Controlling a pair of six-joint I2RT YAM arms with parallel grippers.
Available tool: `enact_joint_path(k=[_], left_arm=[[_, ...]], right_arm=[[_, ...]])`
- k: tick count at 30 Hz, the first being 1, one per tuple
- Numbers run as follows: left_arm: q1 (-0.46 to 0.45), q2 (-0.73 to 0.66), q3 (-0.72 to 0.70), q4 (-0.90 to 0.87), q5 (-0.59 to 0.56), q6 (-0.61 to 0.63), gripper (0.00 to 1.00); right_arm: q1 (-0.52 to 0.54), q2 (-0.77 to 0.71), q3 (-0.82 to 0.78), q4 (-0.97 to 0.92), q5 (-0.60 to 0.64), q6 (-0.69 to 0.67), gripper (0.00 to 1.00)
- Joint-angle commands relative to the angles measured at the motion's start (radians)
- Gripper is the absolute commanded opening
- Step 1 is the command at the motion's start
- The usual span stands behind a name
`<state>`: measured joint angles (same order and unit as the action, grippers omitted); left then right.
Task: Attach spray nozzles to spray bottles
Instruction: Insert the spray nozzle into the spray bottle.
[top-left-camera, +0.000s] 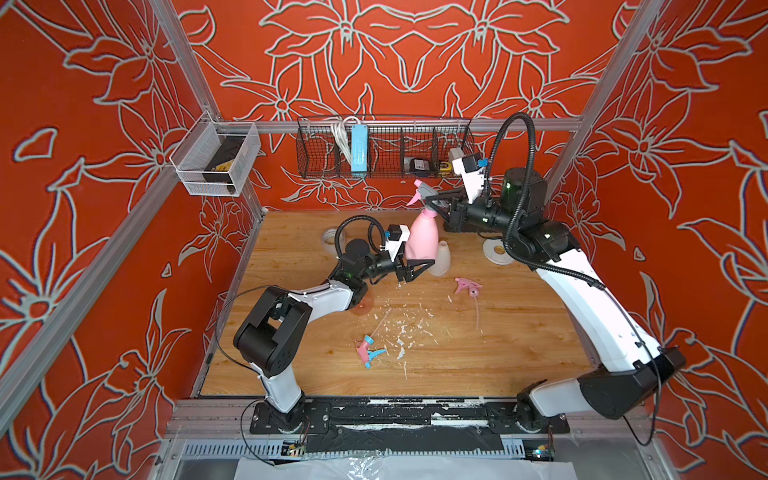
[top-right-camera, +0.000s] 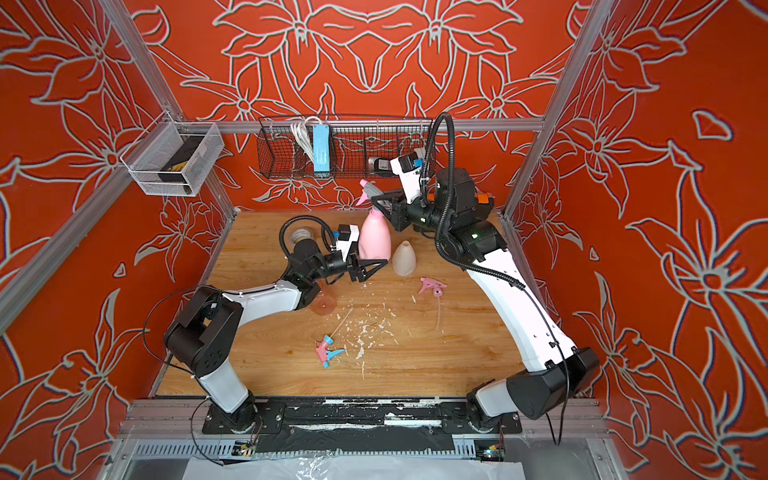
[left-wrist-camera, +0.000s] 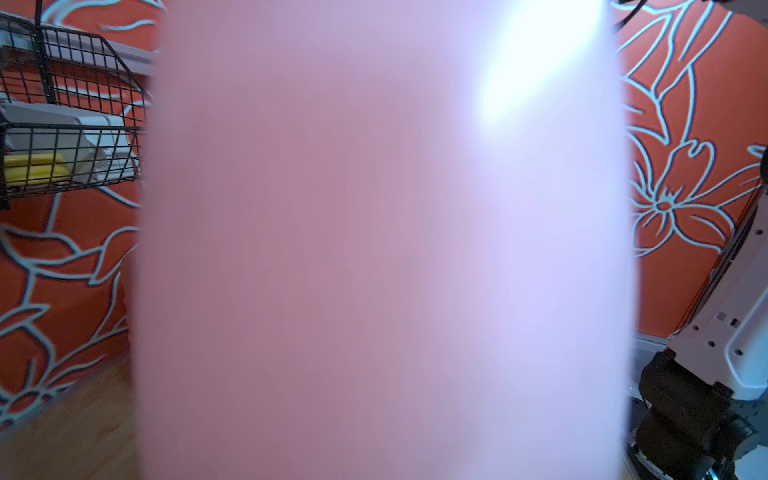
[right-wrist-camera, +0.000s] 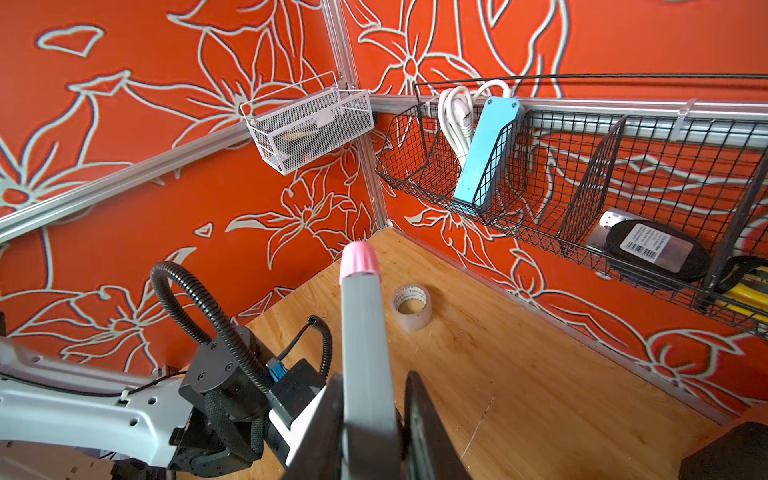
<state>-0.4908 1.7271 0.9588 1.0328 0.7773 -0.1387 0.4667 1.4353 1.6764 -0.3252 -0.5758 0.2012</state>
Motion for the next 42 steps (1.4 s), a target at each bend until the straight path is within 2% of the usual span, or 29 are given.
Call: enact_joint_path(k=[1,24,42], left_arm=[[0.002,-0.024,0.010,0.063,-0.004,0.025,0.51],[0.003,-0.002,0.032,0.037,0.017,0.021,0.51],[0.020,0.006,0.038,0.081,0.030,-0.038,0.51]], right_arm=[[0.004,0.021,0.038,-0.035,-0.008,0.003,0.05],[0.004,0.075,0.096,-0.008,-0.048,-0.001,0.04],[0.004,-0.010,-0.070,0.029,-0.030,-0.024,0.00]])
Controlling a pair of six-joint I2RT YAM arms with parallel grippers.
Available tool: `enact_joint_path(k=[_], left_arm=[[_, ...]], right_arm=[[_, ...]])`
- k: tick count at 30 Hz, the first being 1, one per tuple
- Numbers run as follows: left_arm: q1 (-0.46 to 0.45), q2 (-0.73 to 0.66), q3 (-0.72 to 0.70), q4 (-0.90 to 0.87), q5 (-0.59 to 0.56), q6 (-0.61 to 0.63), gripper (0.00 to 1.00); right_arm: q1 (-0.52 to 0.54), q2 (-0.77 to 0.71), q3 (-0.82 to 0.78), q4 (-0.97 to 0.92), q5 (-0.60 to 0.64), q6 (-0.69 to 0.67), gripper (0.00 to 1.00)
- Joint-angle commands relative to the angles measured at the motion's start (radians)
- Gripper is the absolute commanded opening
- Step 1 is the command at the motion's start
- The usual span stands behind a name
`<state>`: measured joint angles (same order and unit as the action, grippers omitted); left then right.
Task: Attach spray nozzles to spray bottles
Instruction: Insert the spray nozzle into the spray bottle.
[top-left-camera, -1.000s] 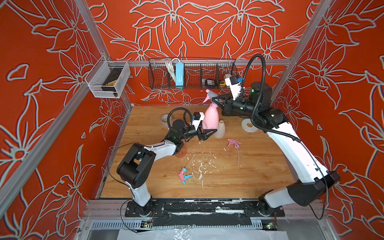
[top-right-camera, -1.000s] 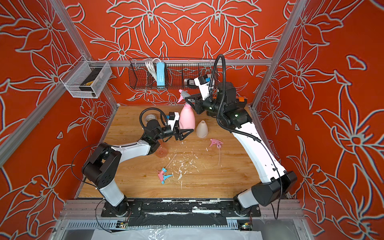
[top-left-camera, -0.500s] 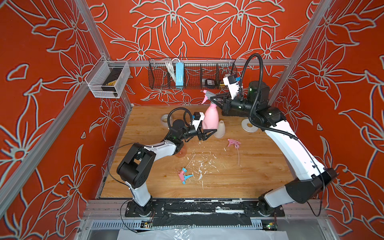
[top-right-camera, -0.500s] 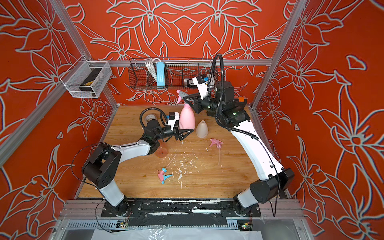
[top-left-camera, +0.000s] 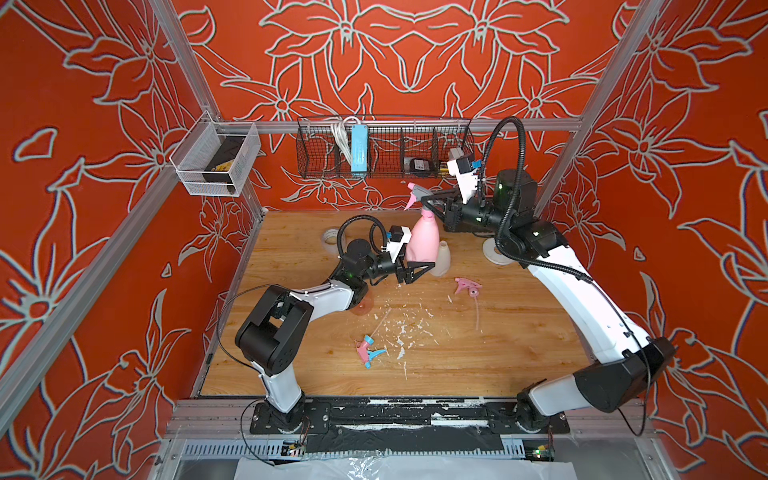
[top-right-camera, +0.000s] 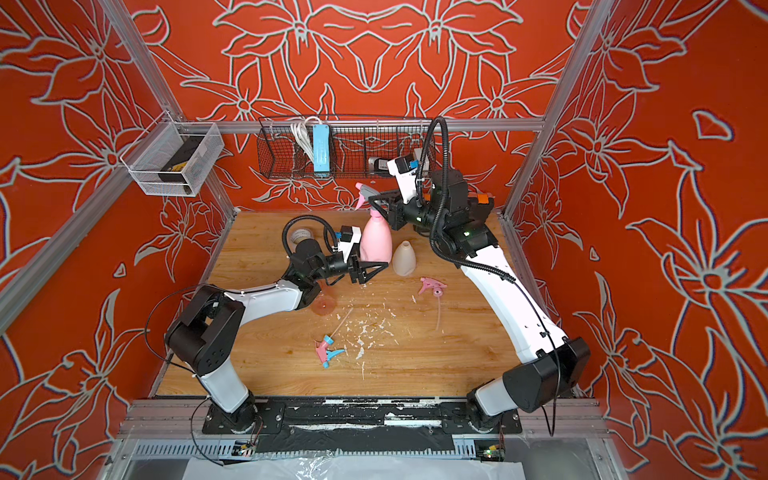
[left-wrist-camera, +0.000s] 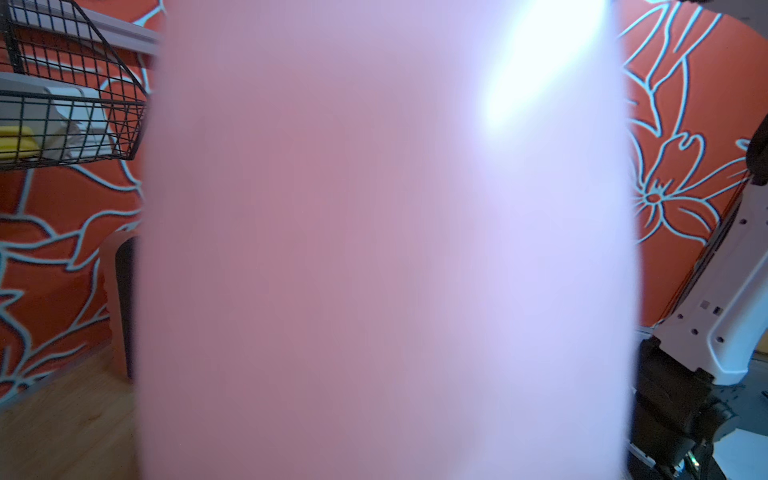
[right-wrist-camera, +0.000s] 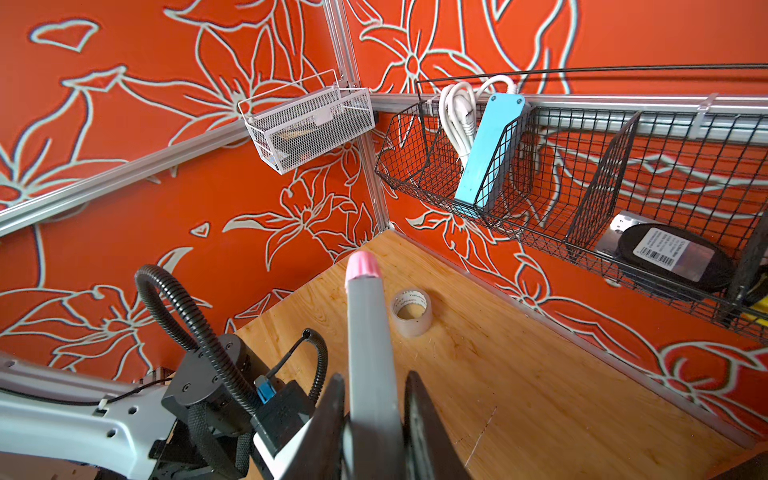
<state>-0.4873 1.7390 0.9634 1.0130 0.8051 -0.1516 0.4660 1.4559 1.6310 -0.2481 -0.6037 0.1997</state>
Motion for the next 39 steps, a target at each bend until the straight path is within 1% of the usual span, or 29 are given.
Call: enact_joint_path(k=[1,6,11,13,17,19,24,26,34,37,39], left_arm=[[0.018,-0.005,0.032,0.106,0.003,-0.030,0.51],[0.025,-0.010,0.029,0.141,0.000,-0.060,0.51],[0.024,-0.022,0.044,0.090,0.002,-0.022,0.50],[0.023,-0.030,0.047,0.058,-0.008,0.012,0.50],[0.015,-0.048,0.044,-0.002,-0.055,0.092,0.50],[0.012,-0.052,0.043,-0.005,-0.068,0.107,0.50],[0.009,-0.048,0.039,0.020,-0.102,0.108,0.49],[0.011,-0.047,0.032,0.050,-0.112,0.088,0.49],[0.011,-0.015,0.049,0.163,-0.128,-0.020,0.49],[0.009,-0.004,0.065,0.164,-0.130,-0.026,0.48],[0.008,-0.002,0.068,0.147,-0.136,-0.006,0.48]], right_arm=[[0.005,-0.036,-0.028,-0.052,0.001,-0.025,0.00],[0.005,-0.046,-0.051,-0.056,0.004,-0.030,0.00],[0.005,-0.035,-0.043,-0.078,0.003,-0.026,0.00],[0.006,-0.019,-0.006,-0.125,0.008,-0.034,0.00],[0.011,0.046,0.130,-0.308,0.019,-0.074,0.00],[0.017,0.070,0.176,-0.372,0.032,-0.082,0.00],[0.032,0.124,0.268,-0.504,0.074,-0.095,0.00],[0.036,0.136,0.288,-0.540,0.089,-0.104,0.00],[0.052,0.116,0.220,-0.505,0.139,-0.090,0.00],[0.060,0.132,0.246,-0.538,0.167,-0.094,0.00],[0.067,0.151,0.281,-0.579,0.202,-0.105,0.00]])
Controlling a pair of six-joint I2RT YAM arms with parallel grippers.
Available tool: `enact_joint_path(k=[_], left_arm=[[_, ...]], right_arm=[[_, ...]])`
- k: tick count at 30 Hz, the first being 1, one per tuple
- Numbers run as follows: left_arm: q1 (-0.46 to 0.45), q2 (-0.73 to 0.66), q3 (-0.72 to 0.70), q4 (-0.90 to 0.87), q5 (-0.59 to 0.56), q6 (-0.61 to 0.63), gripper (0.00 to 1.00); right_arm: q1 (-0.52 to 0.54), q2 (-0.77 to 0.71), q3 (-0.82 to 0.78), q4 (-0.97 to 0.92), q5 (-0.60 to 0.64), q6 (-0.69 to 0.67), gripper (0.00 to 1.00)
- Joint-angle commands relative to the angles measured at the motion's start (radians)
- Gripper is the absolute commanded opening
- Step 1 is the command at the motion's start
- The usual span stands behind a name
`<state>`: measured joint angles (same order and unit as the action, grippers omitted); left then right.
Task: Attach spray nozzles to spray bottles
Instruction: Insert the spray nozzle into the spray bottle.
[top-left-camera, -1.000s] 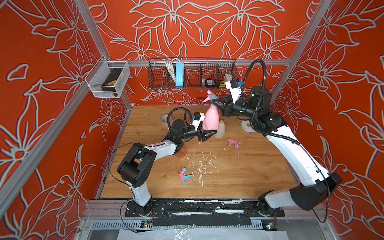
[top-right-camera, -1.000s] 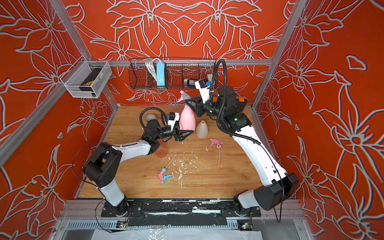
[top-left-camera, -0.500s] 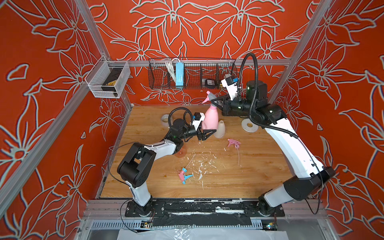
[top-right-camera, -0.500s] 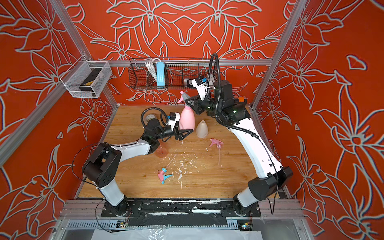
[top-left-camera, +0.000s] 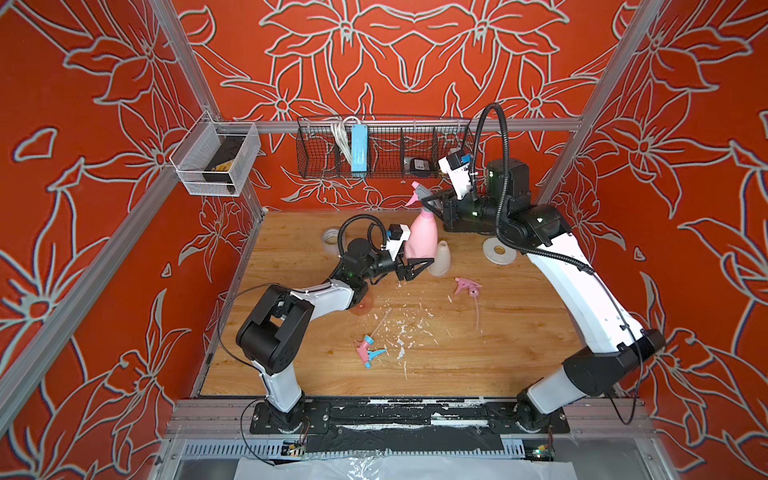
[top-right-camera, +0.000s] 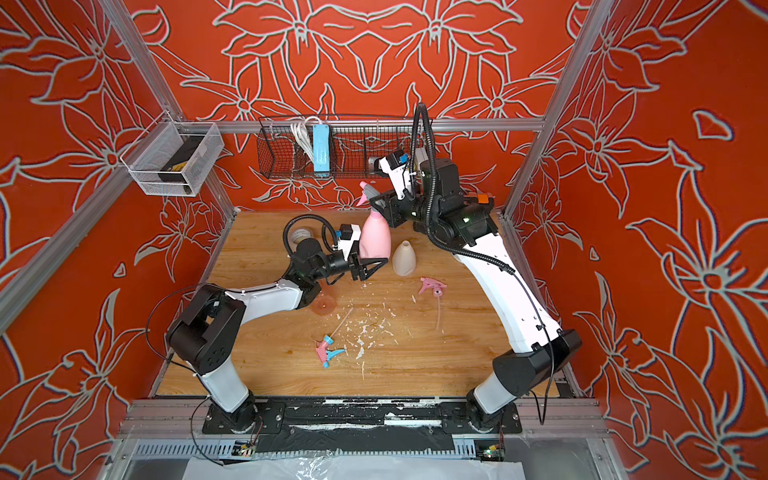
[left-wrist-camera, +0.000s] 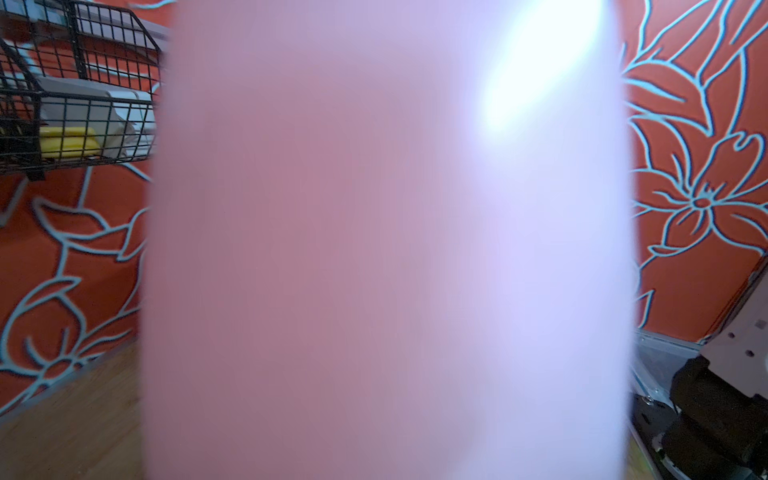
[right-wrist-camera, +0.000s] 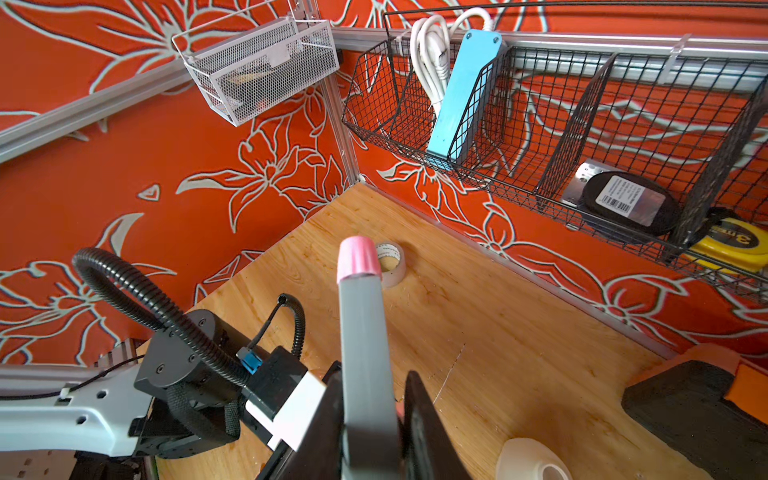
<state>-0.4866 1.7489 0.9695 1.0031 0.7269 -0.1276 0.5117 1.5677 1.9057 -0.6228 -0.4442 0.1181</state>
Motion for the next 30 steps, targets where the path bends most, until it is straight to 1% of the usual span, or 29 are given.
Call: enact_joint_path(k=[1,5,9,13,18,22,24,30], left_arm=[[0.007,-0.012,0.060,0.154,-0.060,-0.024,0.48],[0.007,-0.009,0.046,0.179,-0.066,-0.038,0.48],[0.007,-0.005,0.046,0.182,-0.063,-0.040,0.48],[0.007,-0.004,0.043,0.169,-0.060,-0.027,0.48],[0.003,-0.001,0.043,0.150,-0.048,-0.008,0.48],[0.002,0.000,0.041,0.137,-0.052,0.016,0.48],[0.001,0.004,0.045,0.135,-0.052,0.016,0.48],[-0.001,0.012,0.054,0.131,-0.044,0.013,0.48]], right_arm=[[0.022,0.043,0.018,-0.220,0.057,-0.024,0.00],[0.027,0.035,0.013,-0.215,0.076,-0.021,0.00],[0.028,0.031,0.018,-0.208,0.061,-0.012,0.13],[0.027,0.031,0.036,-0.209,0.064,-0.002,0.16],[0.028,0.034,0.046,-0.198,0.058,0.026,0.17],[0.028,0.039,0.062,-0.199,0.048,0.031,0.22],[0.027,0.040,0.070,-0.203,0.050,0.030,0.27],[0.028,0.042,0.088,-0.217,0.047,0.030,0.34]])
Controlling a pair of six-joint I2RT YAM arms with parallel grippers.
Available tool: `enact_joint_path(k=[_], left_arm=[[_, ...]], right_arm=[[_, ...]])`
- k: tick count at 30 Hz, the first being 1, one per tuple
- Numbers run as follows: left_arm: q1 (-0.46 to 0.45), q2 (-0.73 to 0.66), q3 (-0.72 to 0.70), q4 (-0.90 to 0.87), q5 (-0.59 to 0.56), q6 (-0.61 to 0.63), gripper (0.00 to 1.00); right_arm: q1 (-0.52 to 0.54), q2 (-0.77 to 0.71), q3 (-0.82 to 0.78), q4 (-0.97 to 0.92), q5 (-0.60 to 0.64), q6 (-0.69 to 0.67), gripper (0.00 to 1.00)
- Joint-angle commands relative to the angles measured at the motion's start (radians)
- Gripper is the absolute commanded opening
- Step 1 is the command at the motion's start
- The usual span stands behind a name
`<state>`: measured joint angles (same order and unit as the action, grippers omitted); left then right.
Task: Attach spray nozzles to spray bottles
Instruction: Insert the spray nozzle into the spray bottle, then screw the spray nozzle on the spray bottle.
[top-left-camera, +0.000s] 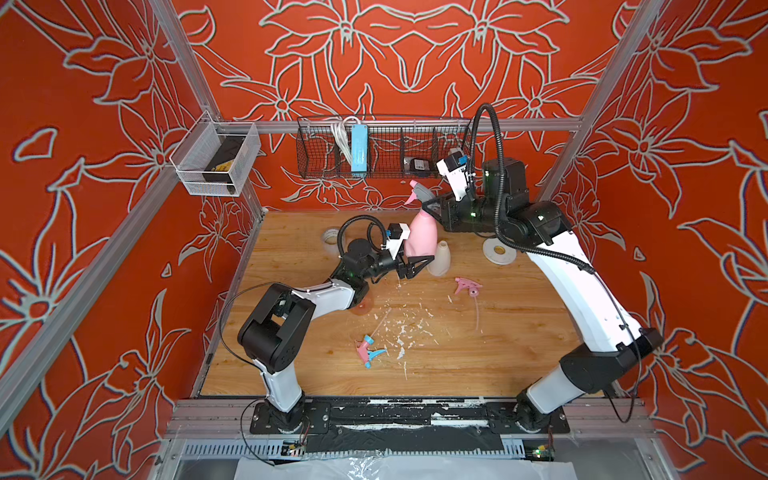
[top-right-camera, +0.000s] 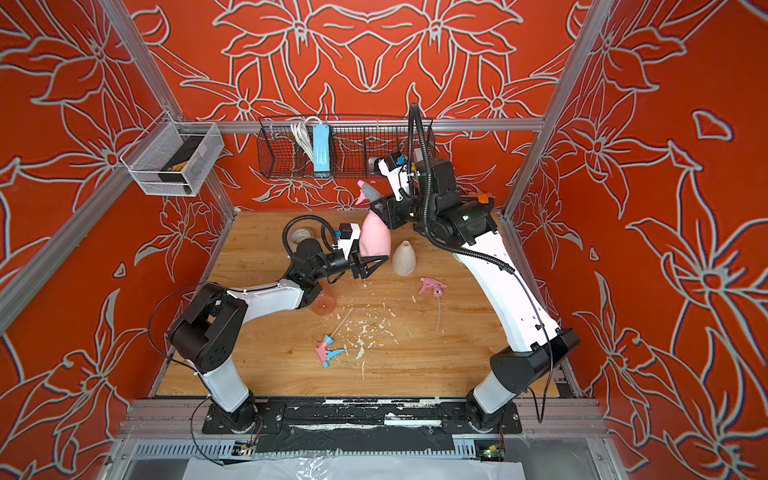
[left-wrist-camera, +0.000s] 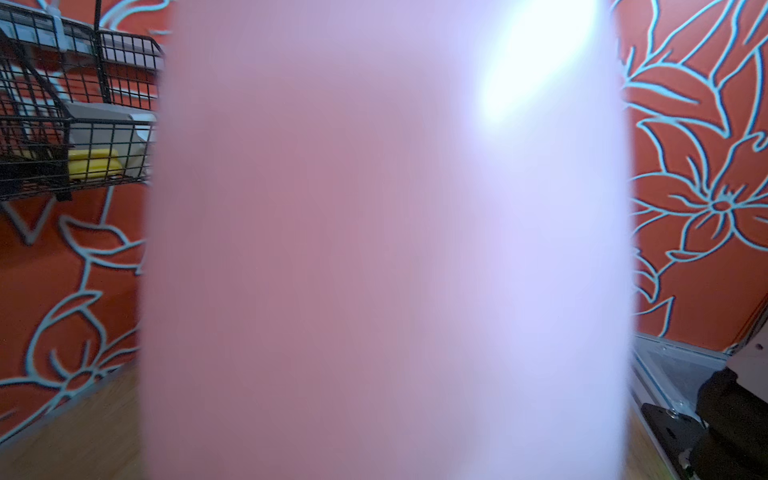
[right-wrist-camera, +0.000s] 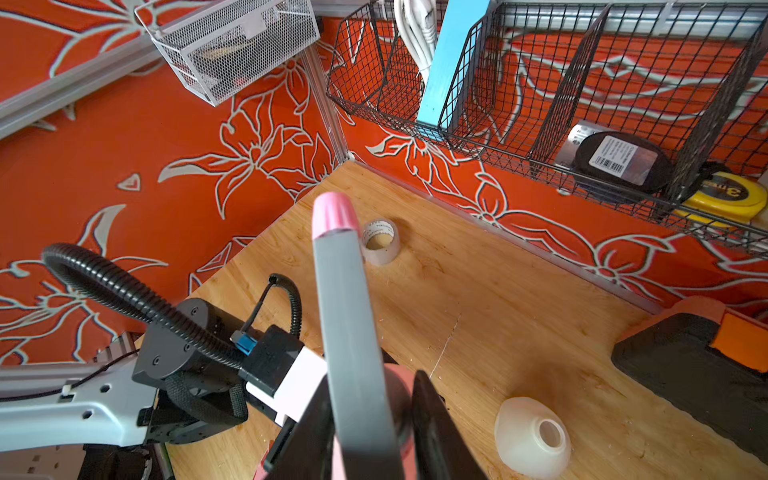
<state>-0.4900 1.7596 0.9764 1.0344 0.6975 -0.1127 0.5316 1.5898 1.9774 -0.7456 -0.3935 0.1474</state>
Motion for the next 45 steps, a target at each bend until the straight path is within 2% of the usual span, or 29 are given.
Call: enact_joint_path(k=[1,4,13,17,27,32,45], left_arm=[[0.003,0.002,0.047,0.097,-0.015,-0.001,0.48],[0.002,0.000,0.045,0.089,-0.013,0.005,0.48],[0.004,0.006,0.038,0.061,0.009,0.021,0.48],[0.006,0.008,0.029,0.047,0.019,0.033,0.48],[0.011,0.016,0.001,0.016,0.031,0.056,0.48],[0.014,0.033,-0.001,0.009,0.031,0.062,0.48],[0.013,0.052,0.016,0.015,0.033,0.045,0.48]], right_arm=[[0.007,0.019,0.019,-0.095,-0.004,0.000,0.34],[0.007,0.015,0.020,-0.098,-0.002,-0.005,0.36],[0.003,-0.031,-0.014,-0.114,0.015,-0.048,0.64],[-0.017,-0.047,-0.017,-0.120,-0.005,-0.073,0.70],[-0.046,-0.021,0.037,-0.131,-0.067,-0.102,0.73],[-0.042,-0.012,0.057,-0.133,-0.102,-0.098,0.69],[0.004,-0.031,0.016,-0.134,-0.084,-0.093,0.65]])
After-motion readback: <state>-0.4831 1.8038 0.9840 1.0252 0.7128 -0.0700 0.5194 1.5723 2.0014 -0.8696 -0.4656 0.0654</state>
